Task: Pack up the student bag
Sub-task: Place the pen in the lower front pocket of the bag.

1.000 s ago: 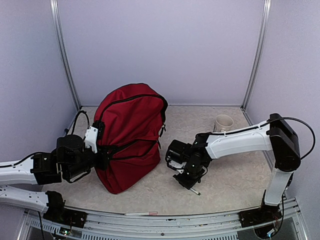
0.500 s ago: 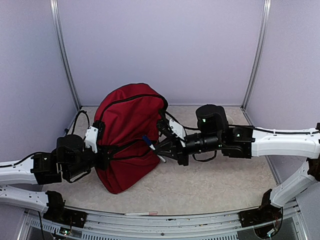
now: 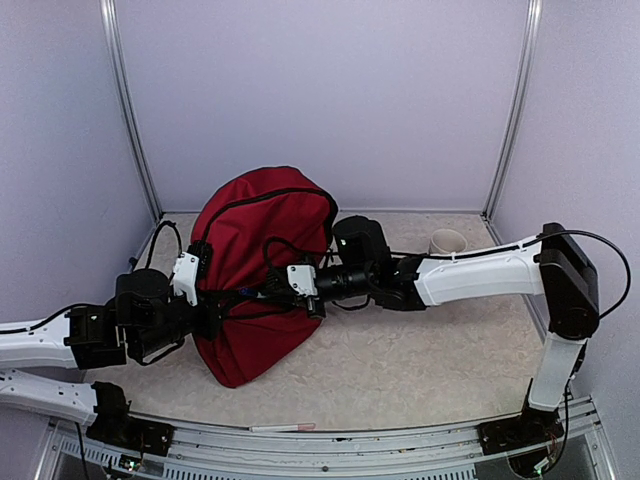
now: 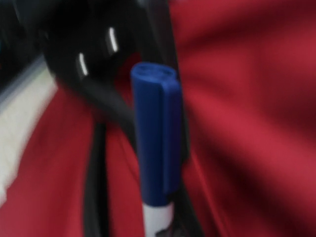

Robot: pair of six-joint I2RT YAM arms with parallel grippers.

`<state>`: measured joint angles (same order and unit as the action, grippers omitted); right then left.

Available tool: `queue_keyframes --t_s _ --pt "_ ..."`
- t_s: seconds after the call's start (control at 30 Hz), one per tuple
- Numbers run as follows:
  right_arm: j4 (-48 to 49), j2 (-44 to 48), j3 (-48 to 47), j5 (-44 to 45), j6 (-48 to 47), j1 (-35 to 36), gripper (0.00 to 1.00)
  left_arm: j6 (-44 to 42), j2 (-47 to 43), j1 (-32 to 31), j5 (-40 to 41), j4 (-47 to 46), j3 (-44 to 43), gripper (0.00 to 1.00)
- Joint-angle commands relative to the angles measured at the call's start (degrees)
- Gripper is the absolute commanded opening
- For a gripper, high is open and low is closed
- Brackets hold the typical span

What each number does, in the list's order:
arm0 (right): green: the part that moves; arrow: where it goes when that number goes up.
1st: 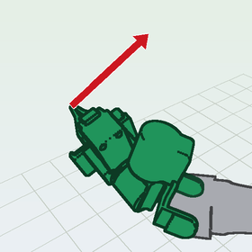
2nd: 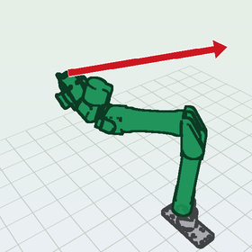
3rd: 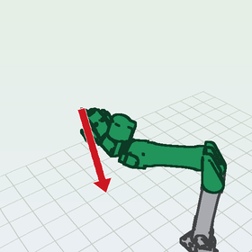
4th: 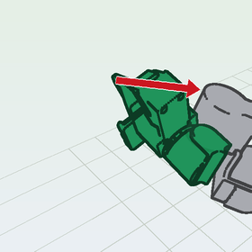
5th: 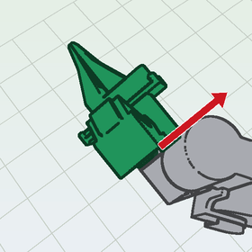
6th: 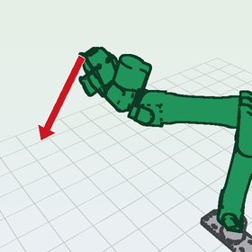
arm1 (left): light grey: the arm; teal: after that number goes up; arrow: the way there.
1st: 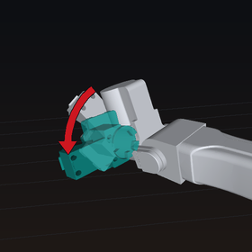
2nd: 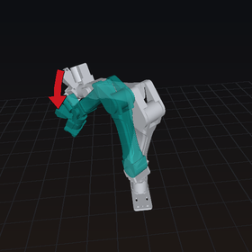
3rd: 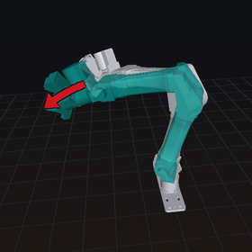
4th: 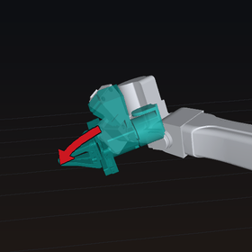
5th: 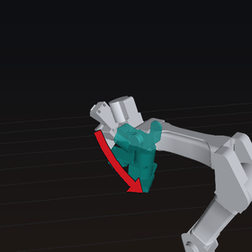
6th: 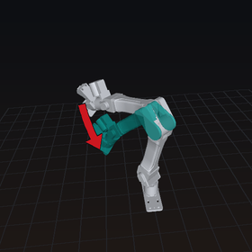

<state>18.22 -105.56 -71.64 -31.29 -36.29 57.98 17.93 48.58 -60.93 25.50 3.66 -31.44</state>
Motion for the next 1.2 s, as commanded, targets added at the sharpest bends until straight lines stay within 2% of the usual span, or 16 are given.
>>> queue_keyframes --t_s 0.0,0.27,0.33,0.4,0.47,0.53,0.67,0.83,1.03,1.17 --pt "-4.7 -1.7 -2.1 1.9 -11.1 -2.1 0.0 -0.2 0.0 0.1 -2.7 -3.9 -2.0 0.16" --pt "-19.1 -3.3 -3.0 23.3 -25.1 -3.1 0.0 -0.9 -0.2 0.2 -2.7 -3.7 -2.3 0.17" --pt "-20.2 -2.8 -3.8 26.8 -24.7 -2.9 0.1 -0.9 -0.1 0.2 -2.8 -3.7 -2.3 0.17" --pt "-21.4 -1.9 -4.7 28.4 -23.0 -2.2 0.28 -0.7 -0.1 0.2 -2.7 -3.6 -2.2 0.17" --pt "-22.6 -0.8 -6.0 29.1 -21.2 -0.8 0.4 -0.5 -0.1 0.2 -2.7 -3.8 -2.1 0.17" --pt "-23.2 0.4 -6.4 29.5 -19.7 0.8 0.49 -0.3 -0.1 0.2 -2.7 -4.0 -2.2 0.17" --pt "-22.0 4.0 -5.7 29.4 -14.5 3.3 0.56 -0.2 0.1 0.2 -2.9 -3.9 -2.3 0.17" --pt "-22.9 10.7 -4.1 22.6 -4.7 5.1 0.58 0.0 -0.2 0.2 -2.4 -3.5 -2.4 0.17" --pt "-25.5 16.0 0.0 8.3 11.4 7.1 0.55 1.0 -1.0 0.2 -1.2 -3.4 -2.2 0.17" --pt "-28.6 12.7 1.7 11.5 17.1 13.4 0.59 1.4 -1.0 0.3 -1.1 -3.3 -2.3 0.17"
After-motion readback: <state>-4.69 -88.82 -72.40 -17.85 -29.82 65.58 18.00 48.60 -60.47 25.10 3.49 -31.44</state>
